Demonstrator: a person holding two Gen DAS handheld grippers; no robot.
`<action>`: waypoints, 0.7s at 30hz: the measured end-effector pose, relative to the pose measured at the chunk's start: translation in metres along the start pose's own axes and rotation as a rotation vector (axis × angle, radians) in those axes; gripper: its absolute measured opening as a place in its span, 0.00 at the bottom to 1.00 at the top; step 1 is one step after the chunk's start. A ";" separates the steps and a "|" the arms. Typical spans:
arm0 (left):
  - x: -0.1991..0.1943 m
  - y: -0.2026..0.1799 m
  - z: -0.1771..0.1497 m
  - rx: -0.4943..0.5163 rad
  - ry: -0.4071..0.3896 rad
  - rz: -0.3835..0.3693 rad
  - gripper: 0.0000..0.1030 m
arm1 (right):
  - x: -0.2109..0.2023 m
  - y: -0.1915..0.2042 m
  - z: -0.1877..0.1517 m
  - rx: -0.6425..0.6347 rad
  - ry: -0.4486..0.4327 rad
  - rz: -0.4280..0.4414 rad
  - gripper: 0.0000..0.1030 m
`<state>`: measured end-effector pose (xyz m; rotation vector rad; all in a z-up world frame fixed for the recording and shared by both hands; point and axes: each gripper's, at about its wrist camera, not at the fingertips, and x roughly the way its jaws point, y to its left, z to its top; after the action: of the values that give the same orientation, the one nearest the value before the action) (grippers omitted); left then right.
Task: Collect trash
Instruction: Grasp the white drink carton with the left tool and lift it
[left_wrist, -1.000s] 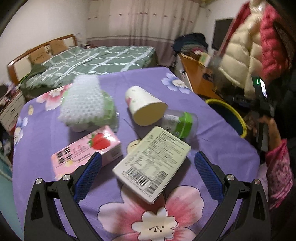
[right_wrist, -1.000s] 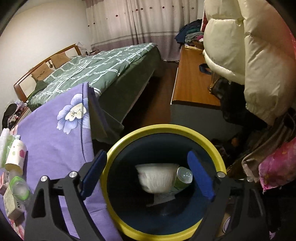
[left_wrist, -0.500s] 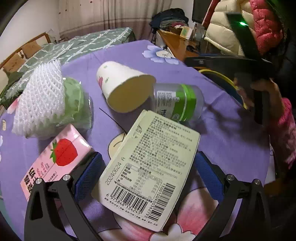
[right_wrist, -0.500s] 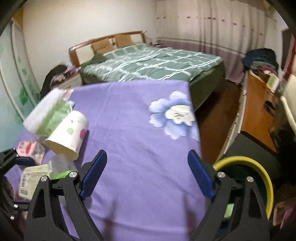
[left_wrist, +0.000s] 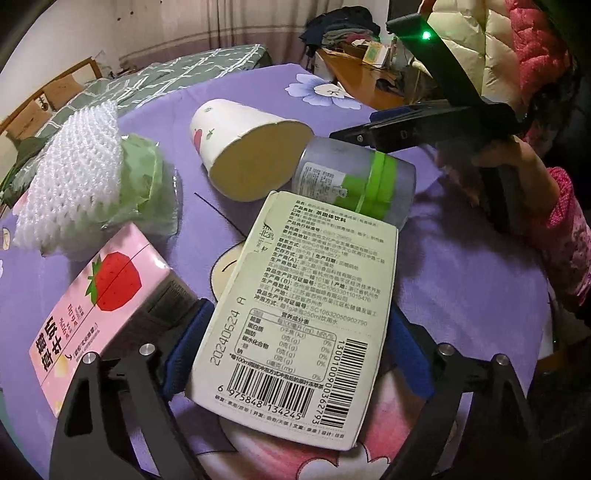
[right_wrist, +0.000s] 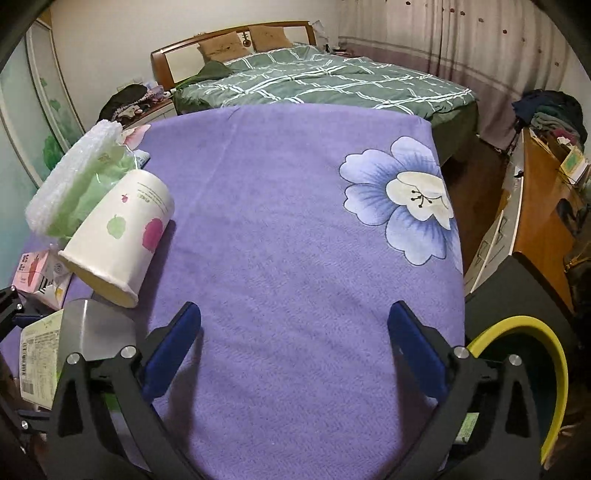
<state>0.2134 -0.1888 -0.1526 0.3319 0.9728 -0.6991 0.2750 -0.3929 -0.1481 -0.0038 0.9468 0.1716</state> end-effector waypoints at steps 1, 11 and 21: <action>-0.001 0.000 0.000 0.000 0.000 0.005 0.85 | 0.001 0.001 0.000 0.000 0.005 -0.028 0.95; -0.012 0.002 -0.007 -0.050 -0.011 0.078 0.70 | 0.005 0.004 -0.001 -0.010 0.019 -0.083 0.95; -0.009 0.000 -0.008 -0.064 0.001 0.116 0.70 | 0.005 0.004 -0.001 -0.010 0.019 -0.083 0.95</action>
<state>0.2049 -0.1810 -0.1494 0.3303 0.9672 -0.5611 0.2758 -0.3887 -0.1524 -0.0540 0.9628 0.0996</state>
